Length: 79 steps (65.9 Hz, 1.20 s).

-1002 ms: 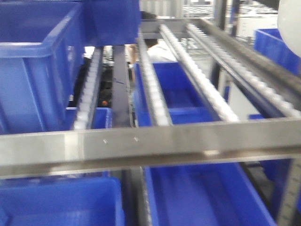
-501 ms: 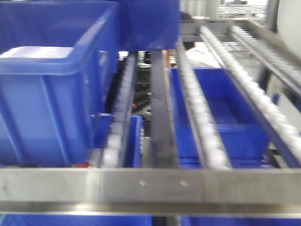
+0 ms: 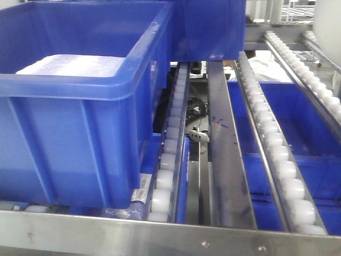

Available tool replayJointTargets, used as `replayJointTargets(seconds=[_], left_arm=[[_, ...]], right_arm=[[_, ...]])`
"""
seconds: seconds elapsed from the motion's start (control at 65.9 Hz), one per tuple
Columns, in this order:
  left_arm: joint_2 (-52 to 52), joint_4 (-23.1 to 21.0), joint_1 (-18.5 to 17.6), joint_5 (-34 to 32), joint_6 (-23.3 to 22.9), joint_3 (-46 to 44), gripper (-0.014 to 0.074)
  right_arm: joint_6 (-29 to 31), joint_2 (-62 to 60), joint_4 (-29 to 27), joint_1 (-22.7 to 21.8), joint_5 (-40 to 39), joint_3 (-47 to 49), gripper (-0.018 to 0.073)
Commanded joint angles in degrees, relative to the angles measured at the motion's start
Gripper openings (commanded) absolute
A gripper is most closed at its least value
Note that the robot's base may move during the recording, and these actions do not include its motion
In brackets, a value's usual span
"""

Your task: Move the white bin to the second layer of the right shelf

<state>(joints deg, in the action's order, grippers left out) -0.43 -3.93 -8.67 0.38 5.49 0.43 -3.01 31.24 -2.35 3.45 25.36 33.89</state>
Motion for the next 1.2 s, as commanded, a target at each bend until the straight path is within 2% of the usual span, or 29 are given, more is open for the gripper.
replayJointTargets(seconds=[0.0, 1.184], left_arm=[[-0.76, -0.29, -0.11, -4.99, -0.43, 1.9, 0.0085], [-0.76, -0.29, -0.11, -4.99, -0.43, 1.9, 0.0085]], right_arm=[[0.16, 0.09, 0.16, -0.33, -5.68, 1.79, 0.0024], [0.16, 0.09, 0.16, -0.33, -5.68, 1.79, 0.0024]])
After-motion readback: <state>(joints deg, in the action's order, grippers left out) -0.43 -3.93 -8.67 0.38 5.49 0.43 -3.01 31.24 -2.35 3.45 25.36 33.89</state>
